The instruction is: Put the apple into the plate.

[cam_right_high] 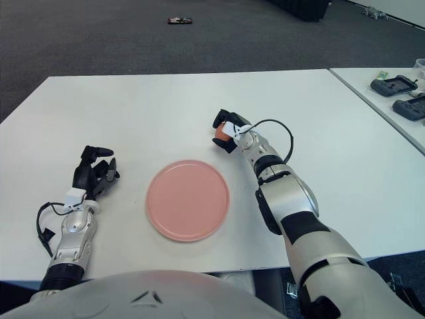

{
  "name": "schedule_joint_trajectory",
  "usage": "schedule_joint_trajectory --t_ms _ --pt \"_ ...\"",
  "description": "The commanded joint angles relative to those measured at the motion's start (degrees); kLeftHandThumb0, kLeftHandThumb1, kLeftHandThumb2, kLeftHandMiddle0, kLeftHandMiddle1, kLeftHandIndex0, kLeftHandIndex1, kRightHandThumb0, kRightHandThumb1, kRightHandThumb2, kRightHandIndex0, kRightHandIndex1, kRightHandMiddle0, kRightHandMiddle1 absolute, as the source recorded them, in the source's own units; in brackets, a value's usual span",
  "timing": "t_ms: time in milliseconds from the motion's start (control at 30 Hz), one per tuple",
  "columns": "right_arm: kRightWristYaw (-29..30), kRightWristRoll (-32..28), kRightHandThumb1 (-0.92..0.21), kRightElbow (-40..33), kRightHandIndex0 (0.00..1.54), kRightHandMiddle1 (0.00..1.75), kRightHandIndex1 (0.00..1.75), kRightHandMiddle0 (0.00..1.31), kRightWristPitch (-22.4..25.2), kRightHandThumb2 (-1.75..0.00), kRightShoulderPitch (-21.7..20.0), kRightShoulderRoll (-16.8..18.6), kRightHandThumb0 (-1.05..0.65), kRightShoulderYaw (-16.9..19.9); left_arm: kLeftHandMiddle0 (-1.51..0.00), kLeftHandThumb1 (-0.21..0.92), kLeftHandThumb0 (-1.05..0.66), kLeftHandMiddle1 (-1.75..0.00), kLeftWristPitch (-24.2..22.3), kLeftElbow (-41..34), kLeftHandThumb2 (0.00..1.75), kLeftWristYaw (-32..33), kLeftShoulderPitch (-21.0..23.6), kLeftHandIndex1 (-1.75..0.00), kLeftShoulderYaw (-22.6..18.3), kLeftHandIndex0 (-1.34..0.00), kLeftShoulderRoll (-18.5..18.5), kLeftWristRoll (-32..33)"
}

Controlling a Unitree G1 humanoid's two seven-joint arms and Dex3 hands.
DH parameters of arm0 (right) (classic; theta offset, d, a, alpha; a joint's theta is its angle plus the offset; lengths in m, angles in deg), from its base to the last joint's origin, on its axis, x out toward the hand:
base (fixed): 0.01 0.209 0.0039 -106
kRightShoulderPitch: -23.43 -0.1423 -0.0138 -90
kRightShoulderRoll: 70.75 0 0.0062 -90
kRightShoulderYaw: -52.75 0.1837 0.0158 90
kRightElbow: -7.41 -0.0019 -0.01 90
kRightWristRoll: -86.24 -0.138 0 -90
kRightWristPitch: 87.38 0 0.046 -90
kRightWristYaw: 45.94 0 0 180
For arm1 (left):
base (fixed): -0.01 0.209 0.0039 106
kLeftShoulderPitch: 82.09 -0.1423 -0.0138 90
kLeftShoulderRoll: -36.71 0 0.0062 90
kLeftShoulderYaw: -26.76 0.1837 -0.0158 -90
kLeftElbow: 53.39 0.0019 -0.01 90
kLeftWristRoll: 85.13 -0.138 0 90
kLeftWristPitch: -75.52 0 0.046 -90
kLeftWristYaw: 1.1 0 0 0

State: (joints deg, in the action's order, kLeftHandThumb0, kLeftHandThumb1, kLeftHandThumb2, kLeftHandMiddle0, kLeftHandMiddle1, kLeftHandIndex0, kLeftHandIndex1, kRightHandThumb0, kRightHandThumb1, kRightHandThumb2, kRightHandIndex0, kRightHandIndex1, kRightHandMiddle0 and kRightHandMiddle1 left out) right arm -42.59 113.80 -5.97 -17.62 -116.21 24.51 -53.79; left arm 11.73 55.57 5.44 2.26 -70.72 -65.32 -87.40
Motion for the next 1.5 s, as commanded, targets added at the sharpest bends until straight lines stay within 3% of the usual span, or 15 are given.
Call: schedule_joint_trajectory --t_ms 0,600,1033,1467 --pt "1.53 -0.72 -0.08 -1.01 0.83 1.75 1.65 0.55 -2.32 -1.57 1.01 1.18 0.0 0.31 -0.86 0.71 -0.38 -1.75 -0.3 2.54 0.82 0.97 -0.77 -1.75 -0.23 -0.32 -0.7 -0.26" --pt "-0.95 -5.94 -0.05 -3.99 0.83 1.75 1.69 0.57 -7.94 -1.61 1.2 1.1 0.0 4.98 -0.85 0.71 -0.38 -1.75 -0.65 2.43 0.82 0.35 -0.4 -1.75 -0.27 -0.32 -0.89 0.31" --pt "-0.64 -7.22 -0.06 -9.54 0.85 1.75 1.65 0.57 -13.39 -1.59 3.41 -0.62 0.0 5.84 -0.86 0.7 -0.38 -1.75 -0.49 2.82 0.83 0.58 -0.04 -1.75 -0.07 -0.33 -0.93 -0.09" --pt "-8.92 -11.39 -0.01 -27.63 0.88 1.75 1.64 0.61 -16.03 -1.64 11.52 -2.44 0.0 6.26 -0.86 0.7 -0.38 -1.75 1.14 3.98 0.83 0.24 0.72 -1.75 0.05 -0.33 -1.01 0.17"
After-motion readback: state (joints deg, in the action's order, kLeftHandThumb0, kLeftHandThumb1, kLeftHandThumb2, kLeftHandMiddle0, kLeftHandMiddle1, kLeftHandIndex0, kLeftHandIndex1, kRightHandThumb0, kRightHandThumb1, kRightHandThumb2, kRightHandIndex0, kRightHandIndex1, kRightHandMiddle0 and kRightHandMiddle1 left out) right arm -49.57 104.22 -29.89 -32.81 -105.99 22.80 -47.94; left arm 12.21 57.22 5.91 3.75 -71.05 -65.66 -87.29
